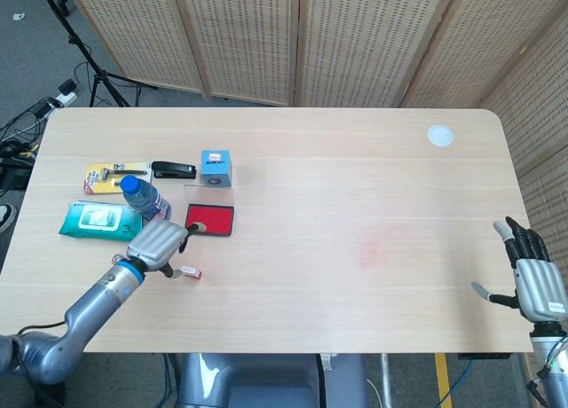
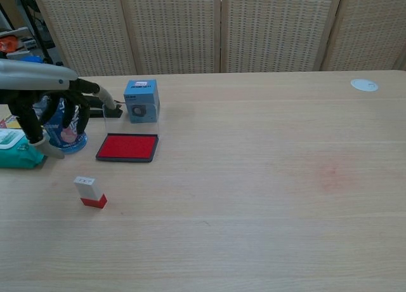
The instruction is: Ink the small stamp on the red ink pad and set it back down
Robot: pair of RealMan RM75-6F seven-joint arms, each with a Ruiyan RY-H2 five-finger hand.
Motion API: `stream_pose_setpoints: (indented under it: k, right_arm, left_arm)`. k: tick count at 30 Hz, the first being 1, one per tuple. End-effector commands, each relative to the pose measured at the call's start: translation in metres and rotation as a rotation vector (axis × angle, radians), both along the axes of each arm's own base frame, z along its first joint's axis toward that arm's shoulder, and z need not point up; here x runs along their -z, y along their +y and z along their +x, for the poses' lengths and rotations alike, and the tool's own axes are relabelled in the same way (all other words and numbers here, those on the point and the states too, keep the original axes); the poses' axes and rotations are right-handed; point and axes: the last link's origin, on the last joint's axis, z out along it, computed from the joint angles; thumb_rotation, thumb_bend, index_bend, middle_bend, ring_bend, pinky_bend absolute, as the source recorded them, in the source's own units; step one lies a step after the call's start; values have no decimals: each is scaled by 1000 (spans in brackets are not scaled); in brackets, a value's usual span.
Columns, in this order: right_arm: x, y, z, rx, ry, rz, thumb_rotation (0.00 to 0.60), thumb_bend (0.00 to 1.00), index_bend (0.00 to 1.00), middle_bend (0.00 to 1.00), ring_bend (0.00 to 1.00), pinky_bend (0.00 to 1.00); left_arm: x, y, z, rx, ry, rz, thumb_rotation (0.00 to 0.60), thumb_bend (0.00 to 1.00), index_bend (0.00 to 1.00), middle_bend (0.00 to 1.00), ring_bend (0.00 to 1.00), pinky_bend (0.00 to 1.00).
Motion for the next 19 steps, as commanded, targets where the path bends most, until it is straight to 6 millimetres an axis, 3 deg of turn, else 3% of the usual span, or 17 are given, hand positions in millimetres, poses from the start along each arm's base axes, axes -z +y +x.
stream_pose_setpoints:
  k: [1,8,14,19]
  right_arm:
    - [-1,1,2,-5,-4,-10,600,0,0,0,0,0]
    - [-4,4,5,-12,-1,-28,600,0,0,0,0,0]
    - [-4,4,7,-16,6,-35,600,0,0,0,0,0]
    - [-3,4,8,-18,11,-33,600,0,0,0,0,0]
  left_arm:
    - [-51,-43,-27,37,-190,117,600,23,0,0,0,36]
    - [-95,-72,-98,-12,-264,364,600,10,0,0,0,0]
    - [-103,-78,-142,-152,-307,464,600,14,0,0,0,0]
    - [-105,-82,-161,-219,-341,494,600,21,0,0,0,0]
